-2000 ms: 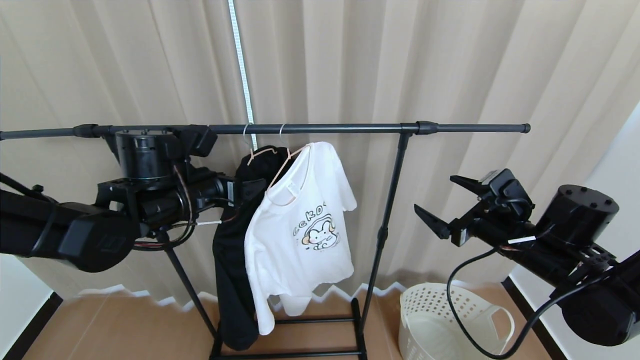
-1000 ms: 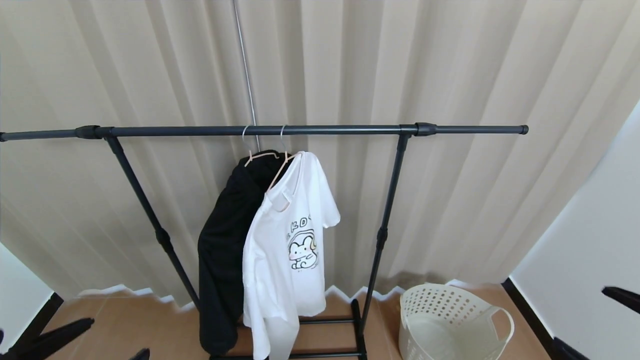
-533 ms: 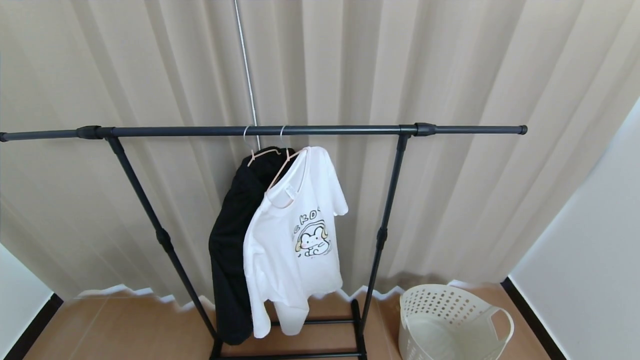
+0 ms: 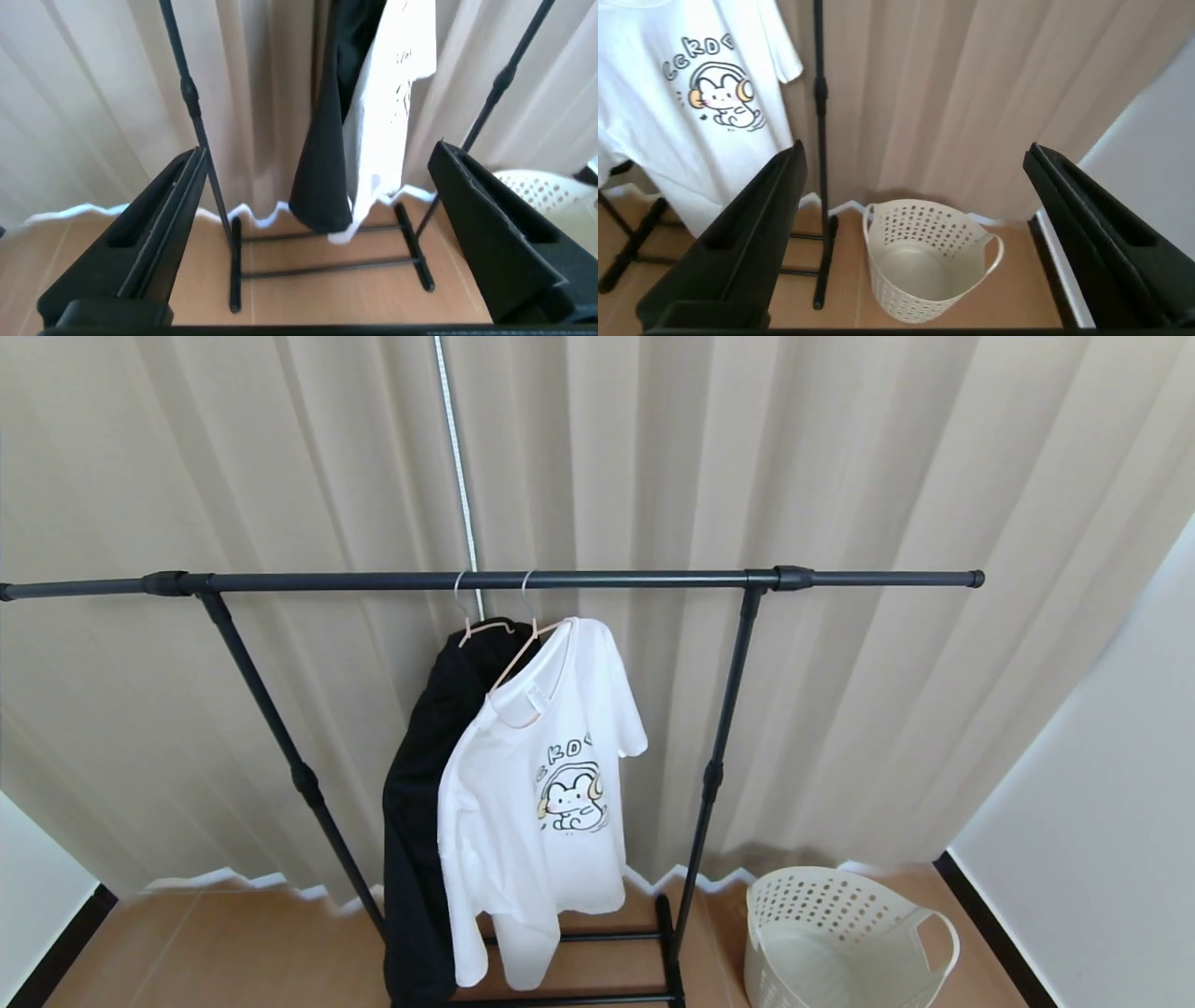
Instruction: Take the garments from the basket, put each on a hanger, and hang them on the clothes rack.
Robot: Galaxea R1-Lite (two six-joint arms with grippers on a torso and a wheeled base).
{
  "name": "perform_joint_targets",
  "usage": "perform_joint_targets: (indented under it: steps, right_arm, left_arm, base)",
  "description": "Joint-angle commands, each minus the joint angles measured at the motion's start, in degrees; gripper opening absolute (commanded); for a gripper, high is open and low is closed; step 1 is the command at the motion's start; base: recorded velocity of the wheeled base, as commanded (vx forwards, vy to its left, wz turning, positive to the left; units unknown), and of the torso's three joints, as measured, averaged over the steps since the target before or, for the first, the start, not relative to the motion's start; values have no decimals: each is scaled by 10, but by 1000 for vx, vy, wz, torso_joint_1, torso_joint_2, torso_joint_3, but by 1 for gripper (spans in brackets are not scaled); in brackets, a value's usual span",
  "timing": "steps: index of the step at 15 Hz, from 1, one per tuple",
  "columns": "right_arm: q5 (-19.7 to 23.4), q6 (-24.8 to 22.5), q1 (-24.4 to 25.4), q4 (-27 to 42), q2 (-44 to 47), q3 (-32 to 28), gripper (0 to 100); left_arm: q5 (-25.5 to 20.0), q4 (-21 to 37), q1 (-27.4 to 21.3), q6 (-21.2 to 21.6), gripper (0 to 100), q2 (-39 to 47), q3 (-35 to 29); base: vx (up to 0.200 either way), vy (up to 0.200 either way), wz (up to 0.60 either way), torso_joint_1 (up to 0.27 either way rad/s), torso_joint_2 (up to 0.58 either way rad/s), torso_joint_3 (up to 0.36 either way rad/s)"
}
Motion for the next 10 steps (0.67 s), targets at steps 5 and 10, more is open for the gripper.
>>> perform_joint_targets:
  steps: [5, 10]
  right_arm:
    - [2, 11, 0, 0, 0, 0, 100]
    - [2, 9, 0, 0, -1, 0, 100]
  left_arm:
    - [0, -1, 1, 0, 100, -7, 0]
    - [0, -1, 1, 0, 100, -7, 0]
  base:
    - [0, 0, 0, 0, 0, 0]
    - [0, 0, 0, 0, 0, 0]
